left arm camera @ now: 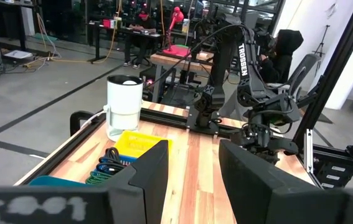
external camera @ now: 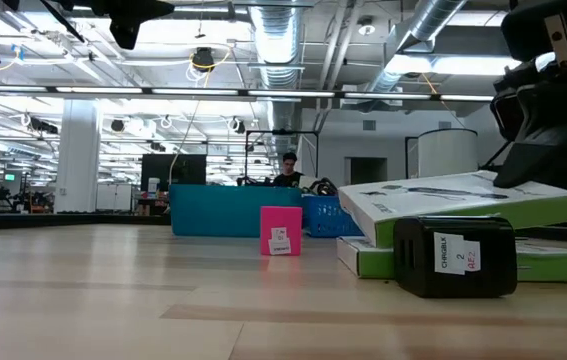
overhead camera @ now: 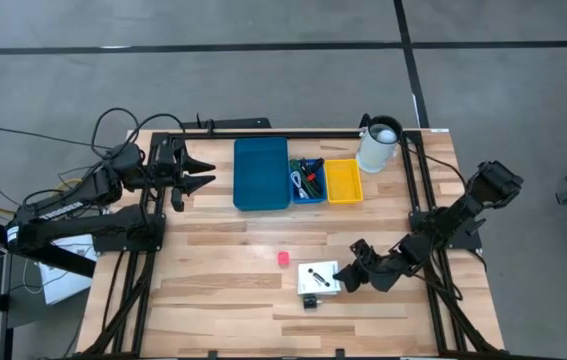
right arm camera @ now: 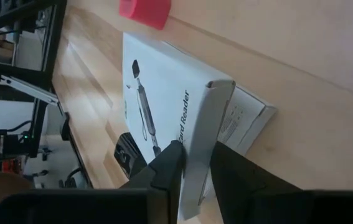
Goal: Pick and place items into bin
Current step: Put the card reader box into the yellow basket
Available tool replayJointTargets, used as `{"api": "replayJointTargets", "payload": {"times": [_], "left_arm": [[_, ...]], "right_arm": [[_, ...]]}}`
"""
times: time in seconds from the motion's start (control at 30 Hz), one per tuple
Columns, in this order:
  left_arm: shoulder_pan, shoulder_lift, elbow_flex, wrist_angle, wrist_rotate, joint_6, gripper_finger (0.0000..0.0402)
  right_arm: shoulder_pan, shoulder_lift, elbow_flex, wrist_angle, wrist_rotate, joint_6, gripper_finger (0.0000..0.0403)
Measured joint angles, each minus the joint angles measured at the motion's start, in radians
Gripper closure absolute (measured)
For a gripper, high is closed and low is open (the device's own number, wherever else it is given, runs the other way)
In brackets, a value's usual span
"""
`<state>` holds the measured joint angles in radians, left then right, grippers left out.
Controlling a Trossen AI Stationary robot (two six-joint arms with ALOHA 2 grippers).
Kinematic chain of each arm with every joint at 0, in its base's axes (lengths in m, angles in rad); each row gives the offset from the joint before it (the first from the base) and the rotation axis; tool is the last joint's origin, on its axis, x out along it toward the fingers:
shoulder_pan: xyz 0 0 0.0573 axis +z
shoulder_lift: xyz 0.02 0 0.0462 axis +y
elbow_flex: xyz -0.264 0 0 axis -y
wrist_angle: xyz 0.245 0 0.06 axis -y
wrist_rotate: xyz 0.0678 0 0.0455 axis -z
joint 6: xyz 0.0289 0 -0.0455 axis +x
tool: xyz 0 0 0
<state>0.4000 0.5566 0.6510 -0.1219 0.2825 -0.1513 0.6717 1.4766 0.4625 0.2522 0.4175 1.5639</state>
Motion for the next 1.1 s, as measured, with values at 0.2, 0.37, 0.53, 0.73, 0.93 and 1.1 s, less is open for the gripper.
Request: {"api": "replayJointTargets", "payload": {"times": [0.2, 0.37, 0.53, 0.73, 0.93, 1.1], "left_arm": [[0.000, 0.000, 0.000, 0.001, 0.000, 0.000, 0.0271], [0.000, 0.000, 0.000, 0.000, -0.001, 0.000, 0.0271], [0.000, 0.000, 0.000, 0.000, -0.001, -0.001, 0.0271], [0.000, 0.000, 0.000, 0.001, -0.001, -0.001, 0.0271], [0.000, 0.000, 0.000, 0.001, -0.002, 0.003, 0.0271], [0.000, 0.000, 0.000, 0.007, -0.002, 0.003, 0.0271]], "right_arm": [[0.000, -0.034, 0.000, -0.025, 0.008, -0.023, 0.0332], [-0.008, -0.066, 0.000, -0.033, 0.025, -0.067, 0.0338], [-0.029, -0.092, 0.000, -0.036, 0.027, -0.133, 0.0341], [-0.065, -0.129, 0.000, -0.041, 0.028, -0.217, 0.0342], [-0.104, -0.207, 0.000, -0.137, 0.026, -0.283, 0.0342], [-0.142, -0.326, 0.000, -0.293, 0.027, -0.320, 0.0342]]}}
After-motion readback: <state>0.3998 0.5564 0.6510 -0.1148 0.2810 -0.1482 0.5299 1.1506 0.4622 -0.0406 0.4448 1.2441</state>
